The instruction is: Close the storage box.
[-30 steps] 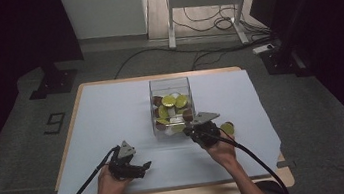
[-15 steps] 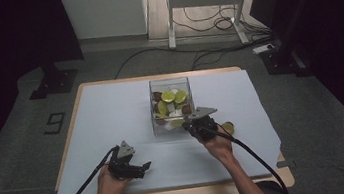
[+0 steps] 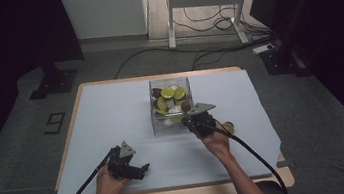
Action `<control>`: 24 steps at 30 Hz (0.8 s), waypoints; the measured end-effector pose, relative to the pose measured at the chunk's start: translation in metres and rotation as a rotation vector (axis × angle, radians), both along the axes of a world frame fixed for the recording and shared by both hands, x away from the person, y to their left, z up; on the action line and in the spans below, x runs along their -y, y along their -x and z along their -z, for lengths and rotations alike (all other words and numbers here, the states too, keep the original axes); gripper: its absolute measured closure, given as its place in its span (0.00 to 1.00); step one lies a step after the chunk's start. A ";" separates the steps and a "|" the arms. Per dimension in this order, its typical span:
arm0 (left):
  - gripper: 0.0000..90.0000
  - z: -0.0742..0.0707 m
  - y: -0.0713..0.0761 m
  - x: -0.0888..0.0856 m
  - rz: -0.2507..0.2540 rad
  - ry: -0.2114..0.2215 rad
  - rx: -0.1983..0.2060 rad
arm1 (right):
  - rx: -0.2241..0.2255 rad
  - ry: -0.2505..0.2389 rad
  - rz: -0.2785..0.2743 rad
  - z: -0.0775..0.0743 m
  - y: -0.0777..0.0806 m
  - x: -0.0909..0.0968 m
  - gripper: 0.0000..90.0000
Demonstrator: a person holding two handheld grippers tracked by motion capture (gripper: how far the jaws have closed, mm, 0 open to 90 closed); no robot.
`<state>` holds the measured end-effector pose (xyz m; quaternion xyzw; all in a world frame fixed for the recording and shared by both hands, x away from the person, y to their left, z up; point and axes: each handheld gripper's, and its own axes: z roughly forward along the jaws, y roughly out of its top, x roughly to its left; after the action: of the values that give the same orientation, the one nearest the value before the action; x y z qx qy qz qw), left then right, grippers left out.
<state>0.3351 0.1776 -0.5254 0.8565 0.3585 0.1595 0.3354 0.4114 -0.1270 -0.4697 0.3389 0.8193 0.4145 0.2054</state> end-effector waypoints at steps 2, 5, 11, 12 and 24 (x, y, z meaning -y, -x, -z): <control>0.00 0.000 0.000 0.000 -0.005 -0.005 0.001 | 0.003 0.005 0.002 0.000 -0.001 0.000 0.96; 0.00 0.000 -0.001 -0.001 -0.011 -0.008 0.001 | -0.002 0.002 -0.002 0.000 -0.003 -0.001 0.95; 0.00 0.001 -0.002 -0.002 -0.014 -0.025 -0.004 | -0.003 0.010 -0.005 -0.001 -0.003 -0.002 0.94; 0.00 0.001 -0.002 -0.003 -0.012 -0.026 -0.004 | -0.003 0.018 -0.002 -0.001 -0.002 -0.002 0.93; 0.00 0.002 -0.003 -0.009 0.006 -0.014 -0.025 | -0.097 0.064 -0.076 -0.002 0.008 0.013 0.57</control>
<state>0.3384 0.1868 -0.5272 0.8619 0.3589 0.1501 0.3254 0.4035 -0.1401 -0.4679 0.3207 0.8533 0.3786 0.1603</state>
